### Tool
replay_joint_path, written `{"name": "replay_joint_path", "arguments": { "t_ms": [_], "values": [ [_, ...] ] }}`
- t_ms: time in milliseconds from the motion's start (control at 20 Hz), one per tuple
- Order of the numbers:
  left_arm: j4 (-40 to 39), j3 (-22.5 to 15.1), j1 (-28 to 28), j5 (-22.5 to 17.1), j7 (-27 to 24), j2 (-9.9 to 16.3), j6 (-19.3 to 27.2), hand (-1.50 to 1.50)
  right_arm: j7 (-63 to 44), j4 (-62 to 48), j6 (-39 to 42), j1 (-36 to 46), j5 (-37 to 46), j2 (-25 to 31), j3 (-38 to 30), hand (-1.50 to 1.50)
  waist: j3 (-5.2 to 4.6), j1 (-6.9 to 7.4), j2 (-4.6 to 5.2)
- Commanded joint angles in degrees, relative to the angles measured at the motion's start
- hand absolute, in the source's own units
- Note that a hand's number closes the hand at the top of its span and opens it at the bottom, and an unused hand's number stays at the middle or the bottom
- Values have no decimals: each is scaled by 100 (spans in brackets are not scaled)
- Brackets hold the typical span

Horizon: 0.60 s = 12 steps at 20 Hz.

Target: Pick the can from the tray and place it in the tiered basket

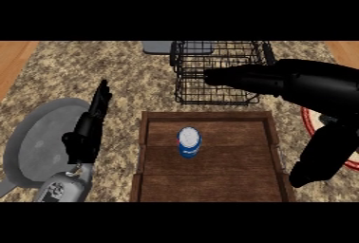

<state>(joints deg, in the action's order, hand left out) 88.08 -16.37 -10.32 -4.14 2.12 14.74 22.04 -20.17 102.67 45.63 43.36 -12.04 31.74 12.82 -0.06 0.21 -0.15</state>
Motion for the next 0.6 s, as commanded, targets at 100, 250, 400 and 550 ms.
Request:
{"name": "replay_joint_path", "arguments": {
  "t_ms": [100, 250, 400, 550],
  "values": [
    [-103, 196, 263, 21, -323, -96, -217, 0, -1007, 329, -80, 275, 124, -639, 357, -150, 1, 4, 9],
    [188, 154, 191, 137, 18, -96, -214, 0, -1393, 693, 225, 224, -72, -481, 321, -150, 2, -10, -1],
    [-98, 12, 189, 352, -300, -425, -68, 0, -1069, 220, 183, 77, 828, -976, 790, -150, 3, 17, 18],
    [-429, 423, -38, 150, -339, -239, -325, 0, -1901, 553, 353, 189, 363, -870, 864, -150, -1, -39, 10]
  ]
}}
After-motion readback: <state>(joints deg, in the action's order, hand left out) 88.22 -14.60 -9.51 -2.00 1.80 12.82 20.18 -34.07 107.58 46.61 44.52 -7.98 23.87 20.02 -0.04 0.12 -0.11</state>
